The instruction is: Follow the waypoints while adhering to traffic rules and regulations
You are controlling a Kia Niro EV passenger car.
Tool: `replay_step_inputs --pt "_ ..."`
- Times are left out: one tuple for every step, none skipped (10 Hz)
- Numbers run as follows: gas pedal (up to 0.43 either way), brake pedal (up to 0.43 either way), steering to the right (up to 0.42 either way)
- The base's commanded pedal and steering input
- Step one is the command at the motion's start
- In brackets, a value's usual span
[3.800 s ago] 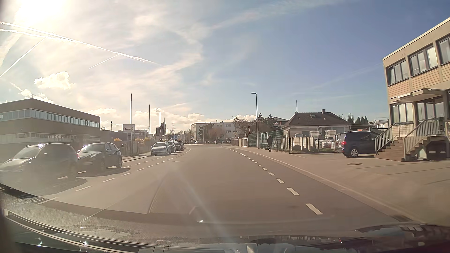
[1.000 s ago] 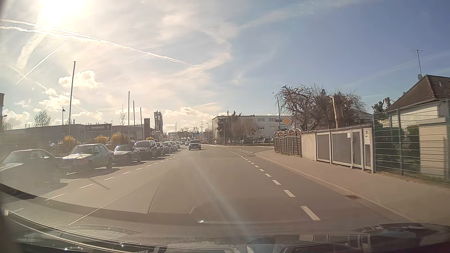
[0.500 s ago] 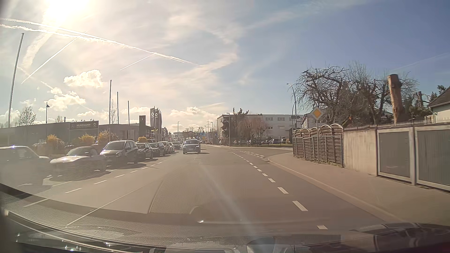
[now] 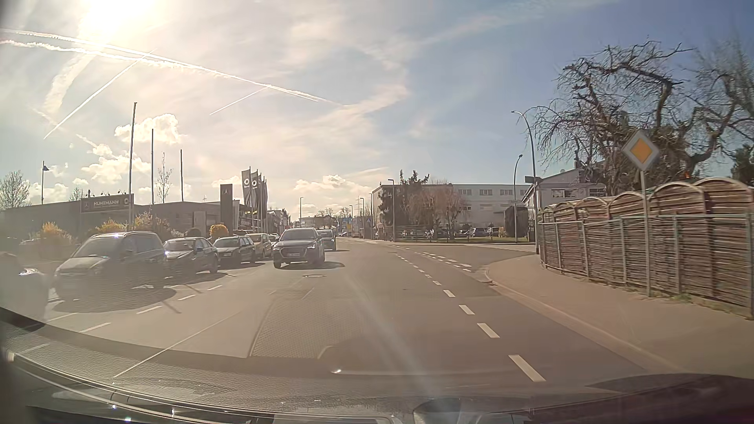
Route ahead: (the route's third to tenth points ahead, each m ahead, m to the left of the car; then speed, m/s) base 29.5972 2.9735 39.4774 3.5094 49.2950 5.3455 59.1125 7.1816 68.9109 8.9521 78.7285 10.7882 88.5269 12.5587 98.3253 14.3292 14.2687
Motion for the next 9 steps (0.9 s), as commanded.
replay_step_inputs --pt "0.169 0.0 -0.018" --pt "0.169 0.0 -0.018" --pt "0.169 0.0 -0.018" --pt "0.157 0.0 -0.018" --pt "0.15 0.0 -0.018" --pt "0.138 0.0 -0.018" --pt "0.13 0.0 -0.018" --pt "0.13 0.0 -0.018" --pt "0.11 0.0 -0.019"
